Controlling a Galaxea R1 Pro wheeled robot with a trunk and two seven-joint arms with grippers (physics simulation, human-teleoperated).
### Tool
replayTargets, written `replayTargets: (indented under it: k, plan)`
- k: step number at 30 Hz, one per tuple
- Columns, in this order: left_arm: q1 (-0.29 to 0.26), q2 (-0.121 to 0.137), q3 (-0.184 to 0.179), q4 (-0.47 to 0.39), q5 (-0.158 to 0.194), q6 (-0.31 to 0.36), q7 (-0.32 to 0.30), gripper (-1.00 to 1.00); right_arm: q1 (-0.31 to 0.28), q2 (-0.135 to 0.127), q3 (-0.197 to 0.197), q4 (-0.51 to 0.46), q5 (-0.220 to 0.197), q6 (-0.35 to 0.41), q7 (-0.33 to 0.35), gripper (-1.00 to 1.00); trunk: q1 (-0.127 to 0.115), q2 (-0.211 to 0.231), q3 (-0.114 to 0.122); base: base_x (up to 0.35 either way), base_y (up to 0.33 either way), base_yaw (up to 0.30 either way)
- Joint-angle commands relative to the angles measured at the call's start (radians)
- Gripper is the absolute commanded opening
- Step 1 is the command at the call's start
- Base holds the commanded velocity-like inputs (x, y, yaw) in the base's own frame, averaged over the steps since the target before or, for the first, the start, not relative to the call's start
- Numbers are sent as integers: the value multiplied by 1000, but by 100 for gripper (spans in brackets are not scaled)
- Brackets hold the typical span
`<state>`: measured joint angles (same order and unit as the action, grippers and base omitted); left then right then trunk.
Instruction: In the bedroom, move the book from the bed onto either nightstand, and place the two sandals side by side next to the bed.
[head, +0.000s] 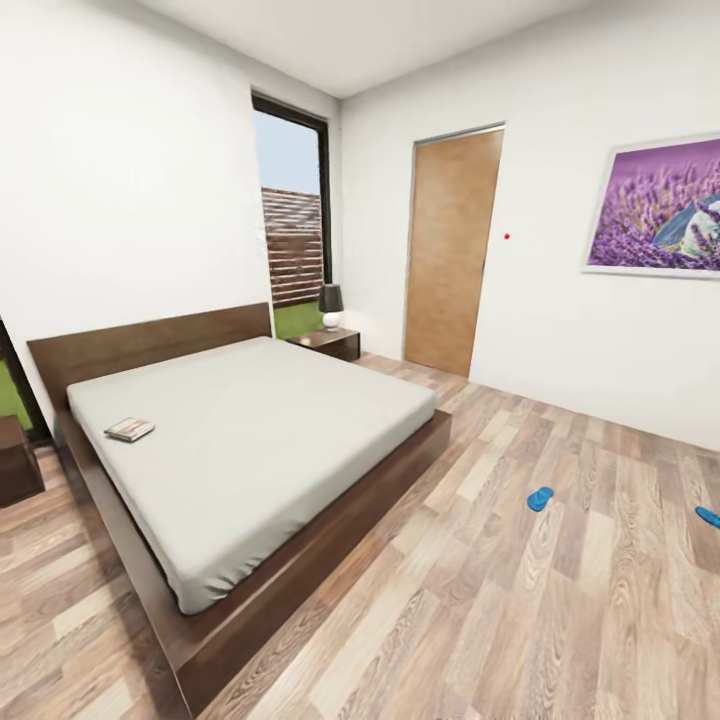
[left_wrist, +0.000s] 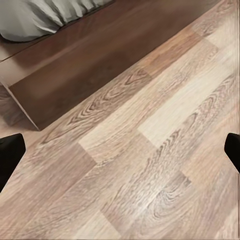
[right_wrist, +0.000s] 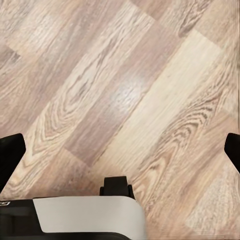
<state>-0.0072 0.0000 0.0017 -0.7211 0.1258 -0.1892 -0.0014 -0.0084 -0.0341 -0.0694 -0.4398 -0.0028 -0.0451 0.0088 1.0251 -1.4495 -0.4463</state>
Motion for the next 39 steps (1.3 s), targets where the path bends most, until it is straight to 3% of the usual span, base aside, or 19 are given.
replayTargets:
  k: [1, 39]
  plan:
    - [0, 0, 0, 0, 8, -3, 0, 100, -1, 0, -2, 1, 0, -4, 1, 100, 0, -1, 0, 0, 0, -283]
    - [0, 2, 0, 0, 8, -3, 0, 100, -1, 0, -4, 1, 0, -3, 2, 100, 0, -1, 26, 0, 0, -273]
